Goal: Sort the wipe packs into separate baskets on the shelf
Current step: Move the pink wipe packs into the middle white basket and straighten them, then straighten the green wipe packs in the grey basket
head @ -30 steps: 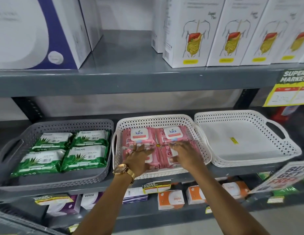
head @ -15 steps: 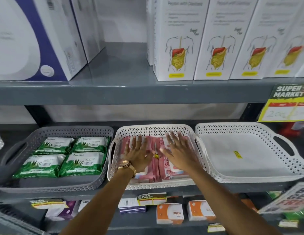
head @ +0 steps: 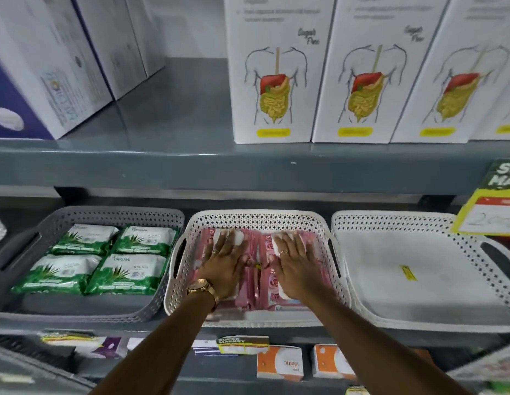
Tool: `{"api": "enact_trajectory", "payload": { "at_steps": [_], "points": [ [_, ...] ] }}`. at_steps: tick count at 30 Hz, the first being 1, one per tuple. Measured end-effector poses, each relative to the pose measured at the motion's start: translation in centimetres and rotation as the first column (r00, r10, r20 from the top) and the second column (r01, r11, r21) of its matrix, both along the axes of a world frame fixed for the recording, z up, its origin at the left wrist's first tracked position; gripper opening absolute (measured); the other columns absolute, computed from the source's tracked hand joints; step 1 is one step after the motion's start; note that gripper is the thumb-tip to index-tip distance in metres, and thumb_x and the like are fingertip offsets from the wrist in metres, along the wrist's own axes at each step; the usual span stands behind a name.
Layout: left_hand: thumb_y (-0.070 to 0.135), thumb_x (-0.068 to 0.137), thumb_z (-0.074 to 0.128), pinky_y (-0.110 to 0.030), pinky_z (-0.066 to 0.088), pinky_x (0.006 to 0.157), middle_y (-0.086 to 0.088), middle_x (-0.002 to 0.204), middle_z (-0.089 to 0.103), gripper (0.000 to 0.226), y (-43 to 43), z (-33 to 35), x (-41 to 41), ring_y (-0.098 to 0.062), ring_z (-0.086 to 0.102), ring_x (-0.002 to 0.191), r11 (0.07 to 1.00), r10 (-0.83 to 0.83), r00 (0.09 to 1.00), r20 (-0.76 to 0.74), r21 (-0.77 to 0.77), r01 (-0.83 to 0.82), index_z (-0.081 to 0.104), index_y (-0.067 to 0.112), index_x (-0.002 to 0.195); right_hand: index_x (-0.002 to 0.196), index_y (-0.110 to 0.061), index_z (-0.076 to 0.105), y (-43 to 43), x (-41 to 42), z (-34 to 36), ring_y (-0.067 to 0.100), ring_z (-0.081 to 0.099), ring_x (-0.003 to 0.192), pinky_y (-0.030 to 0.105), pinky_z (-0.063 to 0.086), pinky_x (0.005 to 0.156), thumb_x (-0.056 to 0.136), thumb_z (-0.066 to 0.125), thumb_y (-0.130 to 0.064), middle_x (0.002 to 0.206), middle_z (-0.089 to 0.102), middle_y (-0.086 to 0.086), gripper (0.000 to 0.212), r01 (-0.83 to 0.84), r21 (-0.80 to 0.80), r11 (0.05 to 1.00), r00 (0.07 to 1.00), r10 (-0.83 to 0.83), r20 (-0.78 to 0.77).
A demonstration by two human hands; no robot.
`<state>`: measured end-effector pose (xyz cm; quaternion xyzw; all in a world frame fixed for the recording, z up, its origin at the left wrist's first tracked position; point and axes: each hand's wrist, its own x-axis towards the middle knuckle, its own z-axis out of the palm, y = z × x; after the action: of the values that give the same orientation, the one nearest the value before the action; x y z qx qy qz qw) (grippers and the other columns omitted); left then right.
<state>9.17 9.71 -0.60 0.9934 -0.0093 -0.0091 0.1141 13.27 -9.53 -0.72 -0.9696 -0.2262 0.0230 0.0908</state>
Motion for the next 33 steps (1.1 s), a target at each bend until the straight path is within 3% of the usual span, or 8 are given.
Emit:
{"api": "enact_trajectory", "payload": {
  "at_steps": [13, 17, 19, 22, 25, 28, 30, 33],
  "points": [
    [0.045, 0.101, 0.012, -0.040, -0.018, 0.116, -0.005, 0.160, -0.018, 0.054, 0.2, 1.6, -0.9, -0.024, -0.021, 0.146, 0.999, -0.041, 0.994, -0.097, 0.001, 0.041, -0.012, 0.035, 0.149, 0.152, -0.021, -0.002, 0.8, -0.6, 1.8, 0.030, -0.015, 0.147, 0.050, -0.012, 0.117, 0.100, 0.014, -0.046, 0.162, -0.010, 0.006, 0.060, 0.053, -0.048, 0.997, 0.997, -0.056, -0.056],
    [0.048, 0.100, 0.017, -0.043, -0.007, 0.123, 0.002, 0.159, -0.016, 0.059, 4.4, 4.8, -2.6, -0.019, -0.015, 0.148, 0.998, -0.056, 0.994, 0.097, -0.002, 0.056, -0.006, 0.030, 0.150, 0.151, -0.011, 0.016, 6.0, -2.9, 4.3, 0.031, -0.002, 0.149, 0.050, -0.001, 0.122, 0.098, 0.015, -0.050, 0.162, 0.007, 0.009, 0.066, 0.171, 0.263, 0.950, 0.982, -0.186, 0.032],
    [0.047, 0.099, 0.023, -0.041, -0.002, 0.124, -0.001, 0.160, -0.011, 0.062, 8.6, 6.2, -4.4, -0.020, -0.009, 0.149, 0.994, -0.086, 0.983, 0.163, 0.087, 0.072, 0.001, 0.024, 0.152, 0.149, -0.006, 0.022, 10.6, -4.7, 5.7, 0.031, 0.007, 0.149, 0.046, 0.008, 0.123, 0.101, 0.032, -0.036, 0.160, 0.017, 0.013, 0.058, 0.090, 0.395, 0.914, 0.987, -0.134, 0.084],
    [0.039, 0.102, 0.028, -0.040, 0.002, 0.122, -0.005, 0.163, 0.002, 0.058, 18.1, 6.5, -7.8, -0.024, 0.000, 0.150, 0.996, 0.016, 0.990, 0.141, 0.088, -0.029, 0.010, 0.018, 0.152, 0.144, -0.010, 0.037, 19.5, -8.0, 7.3, 0.028, 0.026, 0.145, 0.044, 0.023, 0.120, 0.100, 0.039, -0.032, 0.154, 0.033, 0.012, 0.049, -0.092, 0.523, 0.847, 0.996, 0.067, 0.066],
    [0.033, 0.103, 0.030, -0.038, 0.007, 0.123, -0.011, 0.162, -0.001, 0.057, 27.3, 5.6, -10.9, -0.028, 0.000, 0.150, 0.980, 0.156, 0.985, -0.071, 0.135, -0.146, 0.008, 0.016, 0.152, 0.145, -0.016, 0.037, 26.6, -10.4, 6.5, 0.025, 0.017, 0.148, 0.046, 0.022, 0.120, 0.101, 0.037, -0.032, 0.159, 0.024, 0.005, 0.046, -0.201, 0.378, 0.904, 0.966, 0.248, -0.080],
    [0.014, 0.101, 0.032, -0.033, 0.022, 0.117, -0.015, 0.162, 0.001, 0.059, 31.9, 5.2, -12.4, -0.030, 0.012, 0.148, 0.977, 0.184, 0.944, -0.274, 0.159, -0.144, 0.001, 0.013, 0.152, 0.142, -0.013, 0.042, 29.9, -11.3, 5.1, 0.032, 0.013, 0.148, 0.053, 0.021, 0.118, 0.100, 0.042, -0.014, 0.160, 0.020, 0.006, 0.042, -0.197, 0.174, 0.965, 0.954, 0.230, -0.194],
    [0.006, 0.099, 0.031, -0.034, 0.028, 0.114, -0.013, 0.162, -0.007, 0.063, 33.2, 4.9, -13.0, -0.031, 0.013, 0.148, 0.983, 0.165, 0.930, -0.329, 0.135, -0.127, -0.004, 0.015, 0.151, 0.141, -0.013, 0.044, 31.1, -11.8, 4.3, 0.035, 0.009, 0.148, 0.058, 0.016, 0.118, 0.097, 0.042, -0.003, 0.161, 0.015, 0.005, 0.045, -0.162, 0.087, 0.983, 0.952, 0.179, -0.249],
    [0.001, 0.098, 0.031, -0.035, 0.027, 0.117, -0.007, 0.162, -0.012, 0.067, 33.2, 4.2, -13.3, -0.031, 0.003, 0.150, 0.991, 0.128, 0.938, -0.321, 0.077, -0.109, -0.002, 0.022, 0.152, 0.140, -0.015, 0.047, 30.9, -12.2, 3.7, 0.033, 0.013, 0.148, 0.056, 0.017, 0.119, 0.095, 0.046, -0.002, 0.161, 0.019, 0.004, 0.046, -0.091, 0.101, 0.991, 0.957, 0.115, -0.266]
  ]
}}
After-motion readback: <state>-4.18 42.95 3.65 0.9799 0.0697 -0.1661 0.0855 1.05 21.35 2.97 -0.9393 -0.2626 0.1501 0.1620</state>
